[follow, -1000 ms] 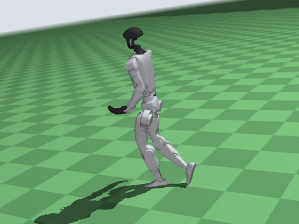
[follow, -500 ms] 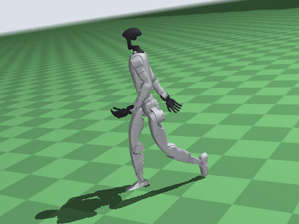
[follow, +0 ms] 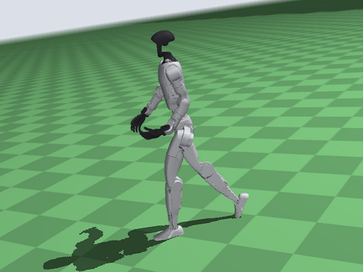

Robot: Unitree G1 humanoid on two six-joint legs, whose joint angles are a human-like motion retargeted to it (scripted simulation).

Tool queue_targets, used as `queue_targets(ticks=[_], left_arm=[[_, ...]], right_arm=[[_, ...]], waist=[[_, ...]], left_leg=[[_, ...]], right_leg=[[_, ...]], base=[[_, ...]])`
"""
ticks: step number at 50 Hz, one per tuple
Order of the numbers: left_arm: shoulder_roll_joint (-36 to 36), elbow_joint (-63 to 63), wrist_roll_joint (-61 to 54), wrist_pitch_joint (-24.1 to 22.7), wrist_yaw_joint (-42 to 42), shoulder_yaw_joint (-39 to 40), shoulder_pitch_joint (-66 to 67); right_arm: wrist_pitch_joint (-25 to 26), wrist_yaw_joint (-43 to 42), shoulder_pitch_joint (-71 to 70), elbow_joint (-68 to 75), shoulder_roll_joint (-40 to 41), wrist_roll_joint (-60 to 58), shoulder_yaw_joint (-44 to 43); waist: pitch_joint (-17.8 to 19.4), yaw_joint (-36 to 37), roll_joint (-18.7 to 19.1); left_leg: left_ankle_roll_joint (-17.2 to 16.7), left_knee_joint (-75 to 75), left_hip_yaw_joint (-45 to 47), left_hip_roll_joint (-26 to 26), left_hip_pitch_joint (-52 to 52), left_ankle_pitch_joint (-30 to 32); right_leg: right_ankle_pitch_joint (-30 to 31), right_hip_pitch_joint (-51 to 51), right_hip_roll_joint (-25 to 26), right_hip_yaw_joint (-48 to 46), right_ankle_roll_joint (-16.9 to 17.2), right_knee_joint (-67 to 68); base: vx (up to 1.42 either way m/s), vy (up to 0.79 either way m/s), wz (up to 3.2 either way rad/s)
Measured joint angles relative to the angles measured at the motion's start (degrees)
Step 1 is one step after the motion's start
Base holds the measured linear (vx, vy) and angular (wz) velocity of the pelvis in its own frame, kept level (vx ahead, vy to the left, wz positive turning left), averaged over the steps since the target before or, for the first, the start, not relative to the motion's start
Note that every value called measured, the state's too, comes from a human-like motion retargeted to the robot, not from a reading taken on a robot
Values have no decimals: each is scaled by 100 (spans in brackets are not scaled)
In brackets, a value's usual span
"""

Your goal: Walk run

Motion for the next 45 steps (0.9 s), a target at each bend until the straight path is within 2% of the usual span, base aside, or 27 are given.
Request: queue_targets(ticks=[2,3,4,5,6,8,10,13,18,20,22,23,25,27,28,29,30,32,33,35,37,40,42,45], left_arm=[[45,57,-139,40,-18,5,48],[86,89,-202,47,2,-15,-3],[151,115,-237,34,48,-25,-83],[228,137,-258,11,105,-29,-177],[281,184,-247,-14,183,-42,-291],[372,298,-224,-48,334,-57,-544],[452,349,-200,-62,476,-113,-779],[543,174,-167,-113,535,-197,-962],[736,-202,-357,57,257,-204,-1130],[826,-218,-446,134,102,-137,-1187],[840,-128,-464,134,51,-79,-1183],[812,-57,-449,127,79,-92,-1147],[709,108,-376,64,211,-117,-1032],[590,261,-298,-42,298,-197,-845],[517,335,-249,-79,299,-209,-740],[433,394,-192,-78,278,-198,-637],[344,446,-130,-57,246,-175,-535],[235,506,-89,-54,236,-155,-367],[185,536,-125,-53,235,-101,-289],[91,615,-224,-20,231,64,-155],[29,655,-310,14,255,255,-93],[25,522,-318,-26,256,487,72],[105,384,-235,-41,166,621,173],[324,236,-51,21,-75,819,278]], right_arm=[[49,-80,456,390,227,-29,264],[151,-33,601,663,301,-74,372],[270,80,709,987,403,-205,412],[399,225,799,1336,521,-379,418],[526,381,935,1667,597,-597,432],[707,637,1266,2255,705,-1003,485],[751,783,1654,2734,789,-1360,495],[730,965,2319,3241,886,-1910,298],[1299,1436,3615,3281,991,-2145,-78],[1550,1486,3990,3281,1037,-2021,-274],[1615,1585,4249,3281,1077,-1777,-441],[1585,1671,4359,3281,1098,-1634,-523],[1506,1852,4472,3281,1141,-1410,-710],[1395,1906,4433,3281,1179,-1270,-1013],[1305,1875,4360,3281,1188,-1188,-1155],[1213,1834,4213,3281,1170,-1065,-1260],[1119,1788,4028,3281,1139,-922,-1346],[1115,1633,3405,3281,1097,-595,-1430],[1131,1505,3033,3281,1051,-473,-1451],[1146,1229,2335,2922,1045,-243,-1364],[1004,925,1743,2140,1090,101,-922],[624,680,1015,945,958,242,-209],[362,637,575,310,788,128,35],[63,512,-68,-304,459,208,330]], waist=[[-38,-252,-45],[74,-350,-224],[99,-332,-183],[80,-258,-32],[77,-302,133],[124,-473,337],[249,-889,478],[425,-1651,671],[629,-2262,536],[723,-2459,532],[672,-2421,614],[637,-2440,656],[504,-2444,755],[337,-2529,813],[218,-2520,777],[123,-2502,680],[39,-2479,553],[214,-2254,632],[205,-2248,571],[62,-2216,275],[148,-2225,260],[249,-1808,56],[270,-1452,-96],[358,-809,-43]], left_leg=[[194,701,-603,-193,71,-482],[262,1014,-642,-497,247,-827],[279,1046,-438,-351,463,-989],[271,937,-112,21,699,-1059],[249,774,-82,171,925,-1089],[204,481,-177,209,1347,-1149],[155,143,-343,104,1765,-1122],[82,-342,-556,-29,2378,-1141],[4,-716,-720,-530,3409,-1530],[-130,-754,-793,-567,3816,-1683],[-370,-711,-711,-503,4040,-1636],[-524,-630,-755,-462,4143,-1497],[-997,-372,-842,-355,4236,-885],[-1646,112,-1254,-295,4230,427],[-1933,452,-1359,-396,4168,1230],[-2029,971,-1234,-512,3980,1882],[-2029,1579,-995,-636,3729,2458],[-2029,3840,-832,-186,2940,2611],[-2029,4266,-1087,-315,2692,2611],[-2020,4329,-1394,-809,2304,2288],[-1531,4563,-1152,-439,1792,1636],[-870,4110,-598,-97,1078,743],[-331,3128,98,142,769,417],[-29,1196,522,258,529,307]], right_leg=[[691,-543,-233,-243,-82,1696],[691,-889,-760,-582,-198,2986],[691,-1151,-885,-758,-298,3468],[691,-1371,-809,-853,-391,3545],[462,-1642,-467,-807,-419,3532],[47,-2172,116,-588,-261,3431],[-416,-2675,420,-468,164,3109],[-1141,-3353,77,-707,539,2157],[-1537,-3980,-1112,-1277,443,-92],[-1809,-4196,-1194,-1099,459,-958],[-1985,-4331,-1168,-1117,627,-1554],[-2007,-4315,-1240,-1467,642,-1628],[-2098,-4198,-1300,-2000,83,-1185],[-1847,-4088,-1478,-2558,-229,-812],[-1624,-4091,-1443,-2093,-330,-614],[-1713,-4159,-1380,-1294,-420,-356],[-1958,-4260,-1302,-326,-505,-69],[-2417,-3927,-993,-840,-760,309],[-2440,-3621,-1061,-1235,-809,204],[-2429,-3109,-929,-1008,-894,-263],[-2457,-2644,-577,-758,-927,-570],[-2390,-2092,-200,81,-1034,-922],[-2441,-1880,-61,640,-1077,-926],[-2591,-1488,264,1274,-1077,-889]], base=[[163,0,28],[127,-1,-1],[102,0,-59],[106,-4,-75],[113,-8,-45],[104,-12,45],[106,-14,148],[100,-17,162],[113,-33,48],[70,-20,14],[92,-39,-28],[125,-64,-9],[128,-67,11],[125,-67,36],[131,-69,10],[138,-68,-12],[130,-61,-69],[109,-58,-136],[93,-67,-150],[85,-72,-155],[93,-55,-170],[94,-34,-255],[101,-15,-275],[93,-4,-256]])
